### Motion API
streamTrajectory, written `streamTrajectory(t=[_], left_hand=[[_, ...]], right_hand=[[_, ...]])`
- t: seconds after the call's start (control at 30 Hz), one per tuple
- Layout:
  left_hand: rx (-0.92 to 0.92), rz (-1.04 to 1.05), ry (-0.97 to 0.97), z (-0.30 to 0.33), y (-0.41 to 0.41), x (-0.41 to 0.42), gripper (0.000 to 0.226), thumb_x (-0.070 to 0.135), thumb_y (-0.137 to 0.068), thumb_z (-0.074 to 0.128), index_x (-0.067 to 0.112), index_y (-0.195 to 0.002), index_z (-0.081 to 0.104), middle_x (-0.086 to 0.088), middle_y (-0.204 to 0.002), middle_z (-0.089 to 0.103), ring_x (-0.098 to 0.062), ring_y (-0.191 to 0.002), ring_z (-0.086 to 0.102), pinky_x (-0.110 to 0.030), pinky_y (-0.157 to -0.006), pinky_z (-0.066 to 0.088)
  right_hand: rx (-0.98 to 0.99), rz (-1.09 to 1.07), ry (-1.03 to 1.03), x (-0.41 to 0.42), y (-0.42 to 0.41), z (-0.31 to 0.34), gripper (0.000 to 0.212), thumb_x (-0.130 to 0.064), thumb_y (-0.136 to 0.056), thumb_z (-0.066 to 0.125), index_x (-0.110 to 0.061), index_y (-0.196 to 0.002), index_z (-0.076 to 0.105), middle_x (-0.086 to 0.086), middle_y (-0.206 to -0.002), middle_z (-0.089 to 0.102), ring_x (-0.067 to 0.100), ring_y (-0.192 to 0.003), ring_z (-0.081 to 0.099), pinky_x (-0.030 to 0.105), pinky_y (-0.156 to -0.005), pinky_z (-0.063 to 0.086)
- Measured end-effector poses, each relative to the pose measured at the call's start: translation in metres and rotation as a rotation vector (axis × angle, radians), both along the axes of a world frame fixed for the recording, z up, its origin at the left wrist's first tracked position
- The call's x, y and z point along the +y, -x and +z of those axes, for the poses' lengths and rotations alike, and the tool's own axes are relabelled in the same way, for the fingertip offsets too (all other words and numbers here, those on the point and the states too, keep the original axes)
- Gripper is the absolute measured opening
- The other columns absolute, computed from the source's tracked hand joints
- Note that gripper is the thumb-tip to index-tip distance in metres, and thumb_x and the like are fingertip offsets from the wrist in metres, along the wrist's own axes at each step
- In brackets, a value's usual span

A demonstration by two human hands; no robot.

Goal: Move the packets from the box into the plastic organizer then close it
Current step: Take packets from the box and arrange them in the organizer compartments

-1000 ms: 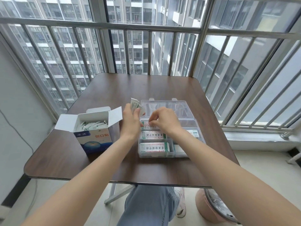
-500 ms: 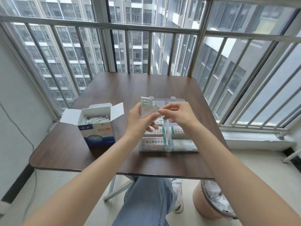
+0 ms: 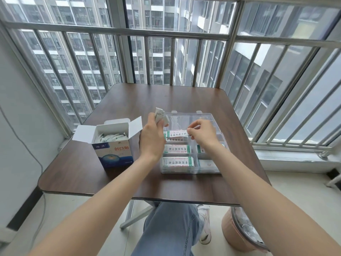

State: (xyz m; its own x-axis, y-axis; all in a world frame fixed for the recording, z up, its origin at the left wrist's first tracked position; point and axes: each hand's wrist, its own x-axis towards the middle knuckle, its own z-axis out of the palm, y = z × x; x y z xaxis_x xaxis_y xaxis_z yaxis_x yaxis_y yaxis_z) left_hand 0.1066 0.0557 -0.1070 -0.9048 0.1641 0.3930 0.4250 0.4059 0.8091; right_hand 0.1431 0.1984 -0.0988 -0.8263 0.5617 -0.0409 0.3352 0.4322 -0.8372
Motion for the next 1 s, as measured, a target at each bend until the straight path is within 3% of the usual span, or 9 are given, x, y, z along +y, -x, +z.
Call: streamTrajectory(t=[0.1,0.2,0.4,0.47,0.53,0.67,0.83,0.9,1.0], left_hand=[[-0.090,-0.025,-0.054,0.000,0.001,0.001,0.009,0.022,-0.101,0.041,0.015,-0.094,0.042,0.002,-0.078,0.059,-0.017,-0.050,0.052,-0.022,-0.052,0.042],[-0.122,-0.042,-0.084,0.000,0.001,0.001,0.010,0.023,-0.101,0.041,0.014,-0.095,0.042,0.004,-0.079,0.057,-0.015,-0.048,0.051,-0.020,-0.050,0.042],[-0.149,-0.057,-0.110,-0.002,0.004,0.001,0.009,0.022,-0.100,0.041,0.015,-0.094,0.042,0.000,-0.083,0.060,-0.013,-0.049,0.051,-0.011,-0.045,0.039],[-0.153,-0.051,-0.093,-0.003,0.005,0.000,0.010,0.022,-0.100,0.042,0.015,-0.095,0.043,-0.002,-0.086,0.062,-0.017,-0.054,0.053,-0.013,-0.049,0.040],[-0.171,-0.042,-0.046,-0.006,0.008,0.001,0.011,0.023,-0.099,0.042,0.013,-0.096,0.045,-0.005,-0.090,0.064,-0.024,-0.062,0.057,-0.026,-0.061,0.045],[-0.220,-0.010,0.156,-0.010,0.013,0.002,0.016,0.026,-0.098,0.043,0.011,-0.097,0.049,-0.014,-0.092,0.065,-0.036,-0.075,0.063,-0.043,-0.074,0.052],[-0.237,0.056,0.318,-0.006,0.011,0.002,0.019,0.025,-0.098,0.043,0.009,-0.103,0.052,-0.013,-0.101,0.064,-0.036,-0.088,0.061,-0.037,-0.074,0.047],[-0.233,0.033,0.277,-0.004,0.011,0.001,0.015,0.024,-0.098,0.043,0.011,-0.095,0.050,-0.011,-0.097,0.065,-0.033,-0.078,0.063,-0.032,-0.069,0.049],[-0.292,-0.108,-0.002,0.001,0.006,0.000,0.012,0.020,-0.098,0.046,0.011,-0.090,0.048,-0.004,-0.083,0.064,-0.013,-0.045,0.054,-0.015,-0.043,0.039]], right_hand=[[-0.028,0.060,-0.131,-0.005,0.005,-0.004,0.007,-0.010,-0.088,0.059,-0.014,-0.083,0.060,0.005,-0.086,0.063,0.025,-0.094,0.060,0.038,-0.083,0.051],[-0.056,0.115,-0.281,-0.008,0.006,-0.005,0.006,-0.009,-0.088,0.058,-0.009,-0.091,0.063,0.007,-0.092,0.063,0.023,-0.095,0.058,0.031,-0.077,0.045],[-0.155,0.121,-0.530,-0.012,0.007,-0.008,0.008,-0.009,-0.086,0.057,-0.011,-0.092,0.062,0.006,-0.097,0.064,0.025,-0.091,0.060,0.035,-0.069,0.048],[-0.171,0.139,-0.599,-0.013,0.007,-0.007,0.014,-0.008,-0.087,0.056,-0.012,-0.099,0.063,0.007,-0.107,0.059,0.026,-0.097,0.058,0.032,-0.068,0.042],[-0.165,0.165,-0.636,-0.013,0.007,-0.005,0.020,-0.006,-0.088,0.055,-0.014,-0.104,0.063,0.008,-0.112,0.056,0.026,-0.102,0.056,0.032,-0.070,0.039],[-0.156,0.182,-0.627,-0.015,0.008,-0.003,0.020,-0.003,-0.088,0.054,-0.014,-0.097,0.068,0.006,-0.107,0.064,0.025,-0.100,0.059,0.033,-0.071,0.045],[-0.179,0.186,-0.583,-0.016,0.009,-0.004,0.019,-0.002,-0.087,0.055,-0.014,-0.091,0.068,0.007,-0.101,0.067,0.026,-0.094,0.062,0.035,-0.072,0.050],[-0.172,0.190,-0.556,-0.016,0.009,-0.003,0.018,-0.004,-0.088,0.054,-0.015,-0.093,0.067,0.007,-0.100,0.068,0.025,-0.093,0.062,0.036,-0.072,0.051],[-0.031,0.209,-0.375,-0.016,0.006,0.007,0.015,-0.013,-0.091,0.055,-0.012,-0.098,0.068,0.003,-0.095,0.067,0.018,-0.088,0.061,0.032,-0.075,0.049]])
